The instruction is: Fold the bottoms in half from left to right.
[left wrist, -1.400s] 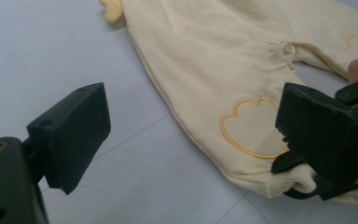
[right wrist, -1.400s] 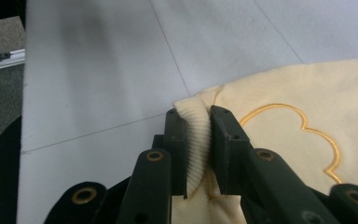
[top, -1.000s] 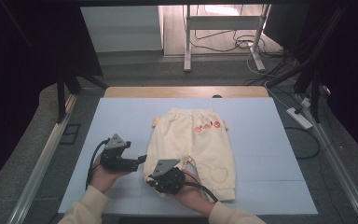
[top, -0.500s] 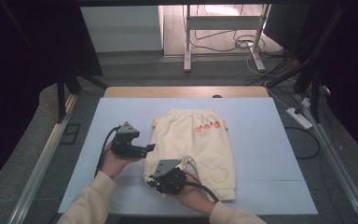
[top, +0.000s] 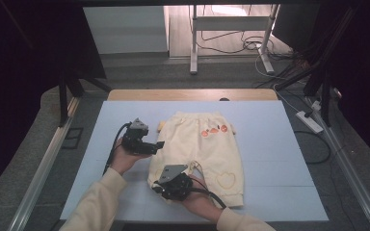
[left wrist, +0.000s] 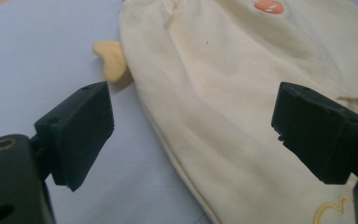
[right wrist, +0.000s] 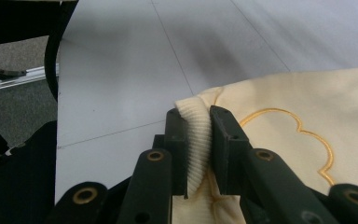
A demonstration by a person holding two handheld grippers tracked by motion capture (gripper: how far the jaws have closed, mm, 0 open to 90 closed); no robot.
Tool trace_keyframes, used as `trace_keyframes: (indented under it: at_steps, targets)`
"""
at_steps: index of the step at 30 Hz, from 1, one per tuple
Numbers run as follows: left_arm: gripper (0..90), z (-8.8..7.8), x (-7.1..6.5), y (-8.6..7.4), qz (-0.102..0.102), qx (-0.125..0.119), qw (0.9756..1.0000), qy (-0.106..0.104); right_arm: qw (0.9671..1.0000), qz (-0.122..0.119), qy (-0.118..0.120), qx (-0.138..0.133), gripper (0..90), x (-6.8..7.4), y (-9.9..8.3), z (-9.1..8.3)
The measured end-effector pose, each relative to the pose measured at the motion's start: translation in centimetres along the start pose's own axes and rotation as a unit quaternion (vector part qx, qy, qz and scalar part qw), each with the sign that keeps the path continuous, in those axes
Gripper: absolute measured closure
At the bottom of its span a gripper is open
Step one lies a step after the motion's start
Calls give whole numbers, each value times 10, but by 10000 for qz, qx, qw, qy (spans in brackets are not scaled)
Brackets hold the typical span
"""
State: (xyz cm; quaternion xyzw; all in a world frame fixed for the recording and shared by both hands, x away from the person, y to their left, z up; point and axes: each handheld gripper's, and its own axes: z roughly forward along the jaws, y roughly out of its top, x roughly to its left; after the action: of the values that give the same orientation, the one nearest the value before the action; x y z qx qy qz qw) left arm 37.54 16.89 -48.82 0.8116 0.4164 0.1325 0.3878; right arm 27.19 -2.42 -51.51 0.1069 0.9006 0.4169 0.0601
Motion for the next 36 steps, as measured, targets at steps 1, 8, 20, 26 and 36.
trace_keyframes:
  at_steps: [1,8,20,26,36]
  targets:
    - [138,2,0,1,7,-22,10000,-29,10000,4,3,-1,777,0,0,0]
    - [146,13,2,10,22,16,10000,-44,10000,-10,4,9,776,0,-1,0]
    - [147,25,7,21,-35,24,10000,-10,10000,-27,-12,3,776,1,-1,0]
    - [154,30,9,23,30,14,10000,30,10000,-32,-9,8,776,1,-1,0]
    - [184,42,21,22,-20,101,9999,136,10000,-40,-14,16,776,0,-1,0]
